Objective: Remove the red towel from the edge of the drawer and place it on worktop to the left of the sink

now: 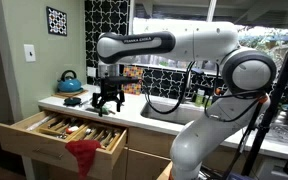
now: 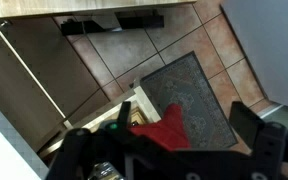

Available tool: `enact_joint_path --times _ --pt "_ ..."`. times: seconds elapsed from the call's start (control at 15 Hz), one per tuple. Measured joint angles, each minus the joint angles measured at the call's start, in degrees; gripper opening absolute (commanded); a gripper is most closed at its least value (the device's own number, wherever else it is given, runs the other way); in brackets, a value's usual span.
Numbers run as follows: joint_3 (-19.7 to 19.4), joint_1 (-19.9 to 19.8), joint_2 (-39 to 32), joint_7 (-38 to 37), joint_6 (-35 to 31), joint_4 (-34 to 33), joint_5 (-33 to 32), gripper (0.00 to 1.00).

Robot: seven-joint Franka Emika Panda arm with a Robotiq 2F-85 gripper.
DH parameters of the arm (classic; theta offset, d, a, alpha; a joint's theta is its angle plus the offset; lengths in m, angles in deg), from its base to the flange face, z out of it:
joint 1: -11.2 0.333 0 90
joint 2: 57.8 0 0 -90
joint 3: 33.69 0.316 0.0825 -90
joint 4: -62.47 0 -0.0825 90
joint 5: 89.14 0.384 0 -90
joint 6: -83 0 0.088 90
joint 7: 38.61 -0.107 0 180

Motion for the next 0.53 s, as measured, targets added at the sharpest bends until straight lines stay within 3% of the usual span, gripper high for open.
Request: enact_joint_path --times 0.53 --pt "0.0 -0.8 -1.7 -0.3 -1.8 0.1 -0.1 1.0"
